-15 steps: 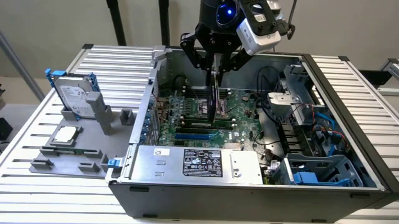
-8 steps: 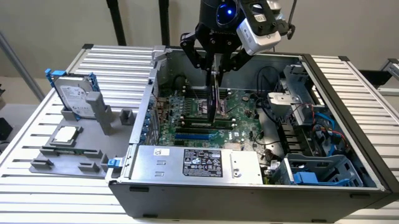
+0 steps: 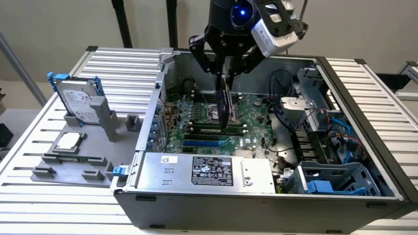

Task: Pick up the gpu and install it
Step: 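Insert the gpu into the slot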

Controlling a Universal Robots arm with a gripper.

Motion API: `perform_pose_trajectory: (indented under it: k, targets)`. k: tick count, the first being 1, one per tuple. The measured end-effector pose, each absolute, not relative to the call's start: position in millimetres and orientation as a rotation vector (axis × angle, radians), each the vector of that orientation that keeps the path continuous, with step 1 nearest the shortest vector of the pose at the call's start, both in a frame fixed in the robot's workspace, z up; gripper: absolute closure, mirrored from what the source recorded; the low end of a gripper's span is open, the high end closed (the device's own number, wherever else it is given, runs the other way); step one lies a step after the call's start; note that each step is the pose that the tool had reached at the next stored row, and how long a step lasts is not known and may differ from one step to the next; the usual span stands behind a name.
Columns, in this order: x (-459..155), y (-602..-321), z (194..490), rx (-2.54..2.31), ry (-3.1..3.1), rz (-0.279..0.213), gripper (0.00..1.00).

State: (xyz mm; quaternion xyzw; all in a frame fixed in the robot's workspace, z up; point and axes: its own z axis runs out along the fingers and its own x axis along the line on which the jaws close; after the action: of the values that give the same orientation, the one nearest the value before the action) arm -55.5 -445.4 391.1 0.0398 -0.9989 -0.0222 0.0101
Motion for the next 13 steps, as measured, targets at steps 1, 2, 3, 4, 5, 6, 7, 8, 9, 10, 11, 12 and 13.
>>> perform_pose_trajectory:
  k: [1,2,3,4,5,6,7,8,9,10,11,12,13]
  targets:
    - [-55.5,-445.4,391.1,0.152,-3.117,-0.069,1.0]
    - [-55.5,-445.4,391.1,0.181,-3.115,-0.069,1.0]
    - [-55.5,-445.4,391.1,0.21,-3.113,-0.068,1.0]
    - [-55.5,-445.4,391.1,0.237,-3.11,-0.068,1.0]
    - [-55.5,-445.4,391.1,0.265,-3.108,-0.068,1.0]
    - [-55.5,-445.4,391.0,0.294,-3.105,-0.067,1.0]
    - [-55.5,-445.4,391.0,0.323,-3.102,-0.067,1.0]
    - [-55.5,-445.4,390.9,0.35,-3.098,-0.067,1.0]
    - [-55.5,-445.4,390.8,0.378,-3.095,-0.066,1.0]
    - [-55.5,-445.4,390.8,0.406,-3.091,-0.066,1.0]
    - [-55.5,-445.4,390.6,0.435,-3.087,-0.066,1.0]
    - [-55.4,-445.4,390.3,0.463,-3.083,-0.065,1.0]
    - [-55.5,-445.4,390.2,0.492,-3.079,-0.065,1.0]
